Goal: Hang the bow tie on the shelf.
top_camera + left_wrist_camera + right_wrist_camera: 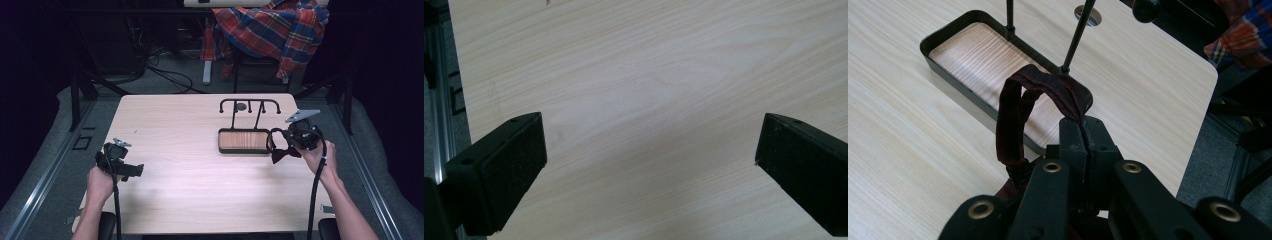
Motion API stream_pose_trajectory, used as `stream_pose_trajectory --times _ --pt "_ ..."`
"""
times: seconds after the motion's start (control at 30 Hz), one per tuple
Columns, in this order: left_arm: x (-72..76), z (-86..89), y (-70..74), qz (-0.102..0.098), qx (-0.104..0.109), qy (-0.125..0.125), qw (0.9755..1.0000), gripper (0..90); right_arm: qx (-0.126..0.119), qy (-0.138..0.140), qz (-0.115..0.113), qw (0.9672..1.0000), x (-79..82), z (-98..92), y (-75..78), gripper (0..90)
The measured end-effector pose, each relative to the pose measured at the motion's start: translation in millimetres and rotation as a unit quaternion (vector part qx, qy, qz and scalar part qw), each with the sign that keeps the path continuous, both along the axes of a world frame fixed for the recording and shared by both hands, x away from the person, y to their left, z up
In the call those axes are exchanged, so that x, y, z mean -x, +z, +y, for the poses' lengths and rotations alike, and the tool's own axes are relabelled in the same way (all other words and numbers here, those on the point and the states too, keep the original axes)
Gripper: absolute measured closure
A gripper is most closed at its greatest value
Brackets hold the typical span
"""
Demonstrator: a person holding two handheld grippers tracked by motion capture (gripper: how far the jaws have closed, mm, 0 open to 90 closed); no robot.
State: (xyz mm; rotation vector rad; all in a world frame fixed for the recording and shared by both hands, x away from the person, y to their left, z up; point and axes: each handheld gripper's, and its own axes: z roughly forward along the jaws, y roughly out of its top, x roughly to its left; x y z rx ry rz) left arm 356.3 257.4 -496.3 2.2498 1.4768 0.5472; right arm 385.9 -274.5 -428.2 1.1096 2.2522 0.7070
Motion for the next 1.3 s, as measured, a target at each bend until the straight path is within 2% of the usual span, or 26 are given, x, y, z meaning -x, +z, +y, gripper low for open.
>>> stream_pose_trajectory --times 0.27,0.83,1.03,1.3 --pt "-0.2 -1.1 0.0 -0.002 0.002 -0.001 1.0 0.1 -0.004 0.001 -0.012 0.9999 -1.4 2.1 10.0 88.6" --pt "-0.4 -1.1 -0.2 0.0 0.001 -0.003 1.0 0.2 -0.002 0.003 -0.021 0.9998 -0.1 3.7 17.6 88.7" --pt "-0.2 -0.2 -0.7 0.0 0.003 -0.001 1.0 0.1 0.006 0.007 -0.032 0.9995 -3.4 7.1 24.4 88.8" --pt "-0.6 -1.8 -0.7 0.002 -0.001 -0.006 1.0 0.1 0.005 0.007 -0.04 0.9992 -8.0 4.1 34.5 89.0"
